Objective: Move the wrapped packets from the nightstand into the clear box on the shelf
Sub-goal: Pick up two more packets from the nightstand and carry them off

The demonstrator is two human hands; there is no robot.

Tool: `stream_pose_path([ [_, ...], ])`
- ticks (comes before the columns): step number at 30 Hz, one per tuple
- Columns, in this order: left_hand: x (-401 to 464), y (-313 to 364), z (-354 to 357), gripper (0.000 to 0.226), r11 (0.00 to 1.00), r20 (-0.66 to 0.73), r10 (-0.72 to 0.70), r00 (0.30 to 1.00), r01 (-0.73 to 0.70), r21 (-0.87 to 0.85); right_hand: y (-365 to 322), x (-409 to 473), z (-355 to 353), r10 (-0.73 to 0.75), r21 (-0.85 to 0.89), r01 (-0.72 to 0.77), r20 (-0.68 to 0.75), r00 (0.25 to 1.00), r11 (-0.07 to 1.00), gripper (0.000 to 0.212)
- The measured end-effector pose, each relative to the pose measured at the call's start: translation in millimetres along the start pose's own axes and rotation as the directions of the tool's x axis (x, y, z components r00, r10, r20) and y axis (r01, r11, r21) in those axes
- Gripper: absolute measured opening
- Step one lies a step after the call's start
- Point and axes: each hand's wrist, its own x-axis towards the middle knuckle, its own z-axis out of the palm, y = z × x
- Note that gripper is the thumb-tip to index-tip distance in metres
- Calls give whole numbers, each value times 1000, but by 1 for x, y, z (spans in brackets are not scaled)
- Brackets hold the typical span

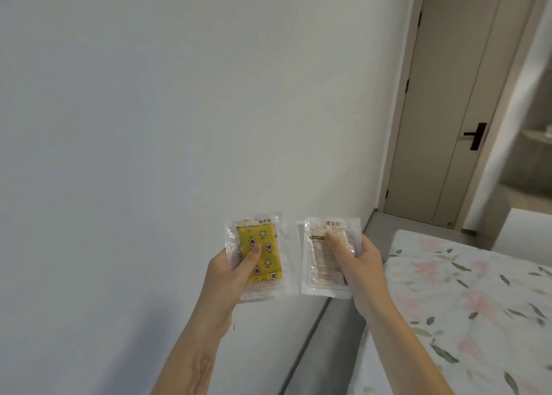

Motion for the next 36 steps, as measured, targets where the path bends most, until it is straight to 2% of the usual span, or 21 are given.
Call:
stream_pose_path([
  [6,67,-18,14,14,998,123,-50,991,52,-18,16,42,-3,7,-48,-15,-149,989,999,18],
  [14,177,-44,68,22,994,222,-103,970,108,-13,45,128,-25,8,-83,-33,-277,961,996,13],
  [18,257,-61,126,32,993,261,-115,959,120,-4,60,208,-57,-19,-104,-18,-342,939,994,12],
  [23,372,-77,223,27,991,322,-128,938,130,16,72,341,-110,-38,-108,-9,-425,904,994,9],
  [27,458,-75,297,28,990,335,-138,932,141,15,71,441,-147,-24,-134,-38,-438,899,990,8],
  [36,620,-89,416,7,979,357,-188,915,202,-2,96,613,-207,9,-150,-94,-486,874,984,11],
])
